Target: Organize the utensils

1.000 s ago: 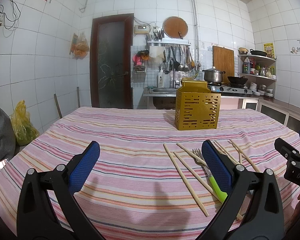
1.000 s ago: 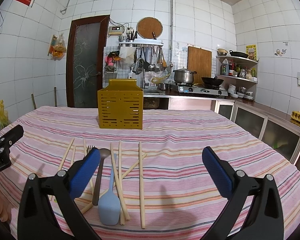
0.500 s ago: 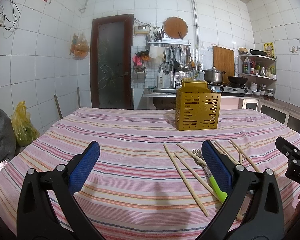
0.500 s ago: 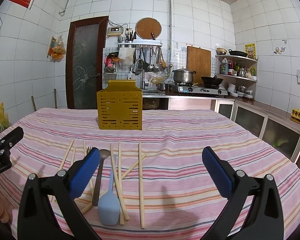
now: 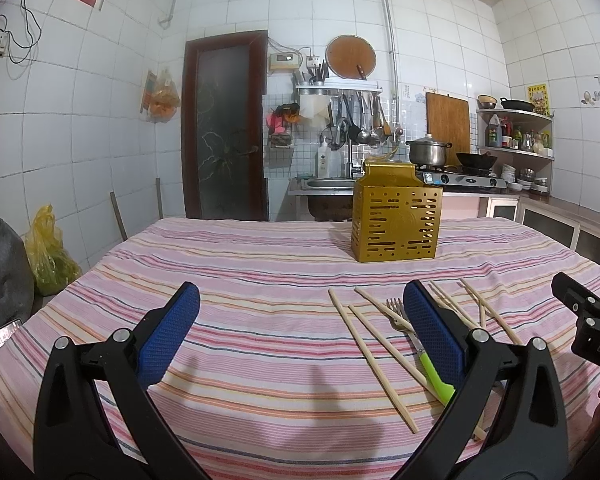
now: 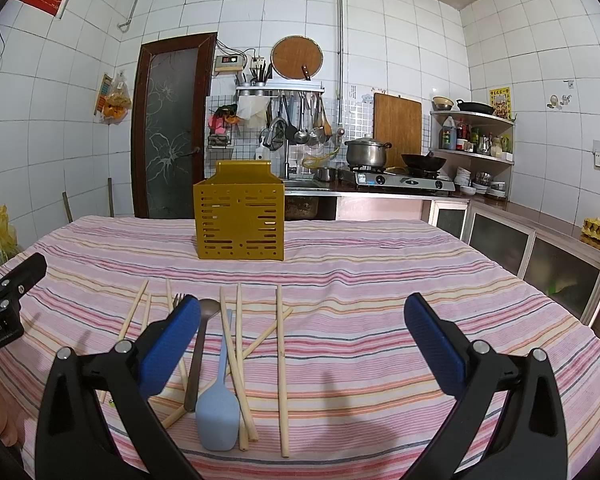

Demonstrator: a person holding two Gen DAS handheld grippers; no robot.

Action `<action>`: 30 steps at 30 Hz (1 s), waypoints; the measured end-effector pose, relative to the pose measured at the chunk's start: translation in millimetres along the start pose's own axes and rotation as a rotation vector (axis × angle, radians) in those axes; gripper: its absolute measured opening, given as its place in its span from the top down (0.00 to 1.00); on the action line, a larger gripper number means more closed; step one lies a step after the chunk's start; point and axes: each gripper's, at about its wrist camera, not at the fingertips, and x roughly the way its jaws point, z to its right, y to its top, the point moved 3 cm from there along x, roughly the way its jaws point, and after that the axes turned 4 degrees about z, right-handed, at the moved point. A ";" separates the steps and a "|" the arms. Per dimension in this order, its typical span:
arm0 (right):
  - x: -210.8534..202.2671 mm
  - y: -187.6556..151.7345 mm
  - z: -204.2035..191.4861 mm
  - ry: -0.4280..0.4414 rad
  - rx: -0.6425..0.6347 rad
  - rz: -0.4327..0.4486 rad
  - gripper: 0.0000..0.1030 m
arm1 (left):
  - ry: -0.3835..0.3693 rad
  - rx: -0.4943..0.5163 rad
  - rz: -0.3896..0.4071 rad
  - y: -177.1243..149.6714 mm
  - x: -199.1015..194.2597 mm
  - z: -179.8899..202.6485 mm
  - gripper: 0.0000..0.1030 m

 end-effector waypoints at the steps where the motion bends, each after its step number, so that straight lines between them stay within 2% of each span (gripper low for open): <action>1: 1.0 0.1 -0.1 0.000 0.001 -0.002 0.04 | 0.000 0.001 0.001 0.1 0.1 -0.4 0.05; 19: -1.3 -1.3 -5.2 0.001 -0.020 -0.004 0.04 | 0.006 0.012 -0.004 3.3 -1.8 0.6 0.05; 24: -0.1 -1.8 -10.4 0.011 -0.038 -0.024 0.04 | 0.001 0.022 -0.066 0.7 9.9 2.4 0.05; 30: 21.1 1.1 -8.1 0.070 -0.027 -0.125 0.04 | 0.029 0.062 -0.178 0.8 35.8 7.5 0.05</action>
